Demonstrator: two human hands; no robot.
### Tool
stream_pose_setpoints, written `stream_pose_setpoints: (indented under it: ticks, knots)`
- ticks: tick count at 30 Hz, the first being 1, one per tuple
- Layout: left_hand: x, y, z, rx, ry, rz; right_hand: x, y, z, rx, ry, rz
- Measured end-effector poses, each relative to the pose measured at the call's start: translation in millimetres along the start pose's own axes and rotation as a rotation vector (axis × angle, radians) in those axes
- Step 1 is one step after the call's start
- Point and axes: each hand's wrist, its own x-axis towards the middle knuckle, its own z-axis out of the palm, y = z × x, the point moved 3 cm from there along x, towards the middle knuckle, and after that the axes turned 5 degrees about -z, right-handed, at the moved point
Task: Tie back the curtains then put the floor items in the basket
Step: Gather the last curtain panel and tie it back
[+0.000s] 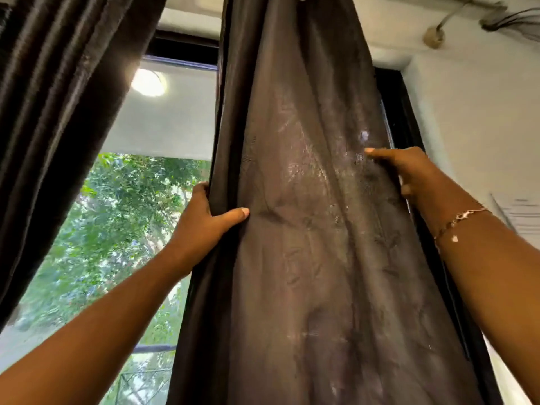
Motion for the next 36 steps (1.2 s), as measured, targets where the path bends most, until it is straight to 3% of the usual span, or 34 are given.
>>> stream_pose_setpoints:
  ticks: [2,5,6,9,17,21,29,33,36]
  knots:
    - [-1.7,0.7,-0.5,0.02,0.008,0.013,-4.9,-10.2,0.1,-0.152,0.028,-0.053]
    - [-5.0,3.9,-2.8,0.052,0.028,0.027,-17.9,-39.3,18.7,-0.736,0.148,-0.313]
    - [-6.2,4.7,-3.3,0.045,0.029,0.022,-27.9,-51.3,32.8,-0.832,0.176,-0.405]
    - [-9.2,7.2,-4.9,0.004,0.028,-0.003,-51.1,-76.0,86.3,-0.868,0.086,-0.573]
    - [-22.5,19.2,-23.8,-0.043,0.091,-0.022,-83.1,-106.4,189.9,-0.718,-0.192,-0.678]
    - [-43.0,28.5,-29.2,0.16,0.206,0.102,-83.0,-93.3,176.7,-0.677,-0.177,-0.63]
    - [-91.5,45.7,8.6,0.384,0.347,0.31,-52.1,-19.8,84.8,-0.58,-0.093,-0.341]
    - [-109.9,41.3,48.0,0.395,0.279,0.221,-51.8,20.3,49.9,-0.524,-0.135,-0.246]
    - [-122.8,31.3,78.4,0.543,0.253,0.146,-64.8,52.6,31.6,-0.551,-0.179,-0.194]
